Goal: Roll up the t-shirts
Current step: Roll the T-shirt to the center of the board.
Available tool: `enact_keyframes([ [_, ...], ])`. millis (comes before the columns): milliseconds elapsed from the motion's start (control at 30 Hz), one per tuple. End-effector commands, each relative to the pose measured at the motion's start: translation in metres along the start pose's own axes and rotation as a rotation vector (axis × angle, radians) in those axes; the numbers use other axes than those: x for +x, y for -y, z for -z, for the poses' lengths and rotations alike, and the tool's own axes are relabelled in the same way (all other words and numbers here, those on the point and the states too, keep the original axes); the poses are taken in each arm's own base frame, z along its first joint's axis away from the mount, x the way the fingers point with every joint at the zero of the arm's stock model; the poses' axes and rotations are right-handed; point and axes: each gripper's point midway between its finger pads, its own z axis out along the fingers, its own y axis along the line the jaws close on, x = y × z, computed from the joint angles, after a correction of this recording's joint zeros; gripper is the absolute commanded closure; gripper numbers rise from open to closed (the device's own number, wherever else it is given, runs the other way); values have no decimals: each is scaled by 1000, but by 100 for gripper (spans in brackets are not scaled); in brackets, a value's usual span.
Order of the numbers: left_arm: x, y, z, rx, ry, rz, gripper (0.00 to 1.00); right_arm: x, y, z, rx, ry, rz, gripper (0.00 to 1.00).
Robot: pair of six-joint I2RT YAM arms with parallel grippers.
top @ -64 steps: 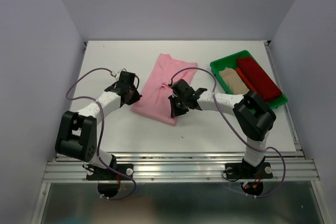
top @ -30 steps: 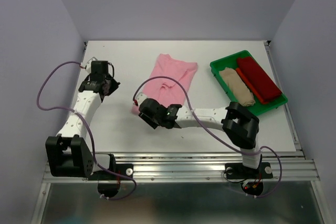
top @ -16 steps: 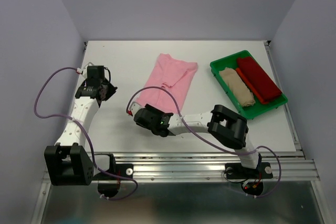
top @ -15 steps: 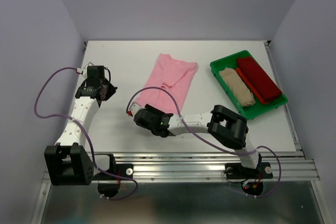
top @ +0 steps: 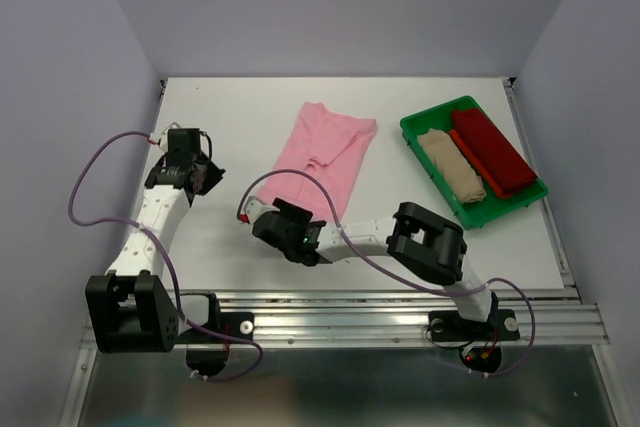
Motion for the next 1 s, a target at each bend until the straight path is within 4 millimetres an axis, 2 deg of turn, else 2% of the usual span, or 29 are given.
enact_keyframes([
  [0, -2, -2, 0, 4, 11, -13, 96, 8, -14, -10, 13, 4, 19, 39],
  [100, -1, -2, 0, 6, 11, -13, 96, 10, -18, -16, 21, 20, 11, 42],
  [200, 0, -3, 1, 7, 10, -12, 96, 13, -18, -18, 42, 45, -4, 56],
  [233, 0, -3, 1, 8, 9, -12, 96, 15, -19, -18, 40, 46, -8, 65],
  [300, 0, -3, 2, 8, 11, -13, 96, 10, -17, -16, 42, 66, -31, 74],
  [333, -1, -4, 3, 8, 13, -14, 96, 13, -14, -17, 40, 64, -47, 81],
  [533, -3, -3, 7, 13, 21, -19, 96, 0, -5, -6, -36, 103, -163, 99],
  [700, -3, -2, 9, 19, 22, -24, 96, -5, 3, 2, -165, 57, -280, 99],
  [733, -3, -1, 9, 24, 20, -24, 96, -7, -5, 5, -238, 47, -310, 99],
  [833, -2, -1, 8, 27, 14, -26, 96, -13, -7, 10, -362, 5, -393, 99],
  [867, -2, -1, 8, 28, 15, -28, 96, -9, -8, 11, -394, -22, -405, 99],
  [933, -2, -1, 8, 24, 15, -29, 96, -19, -7, 16, -488, -26, -473, 99],
  [967, -3, -2, 9, 24, 18, -31, 96, -18, -14, 20, -560, -57, -502, 99],
])
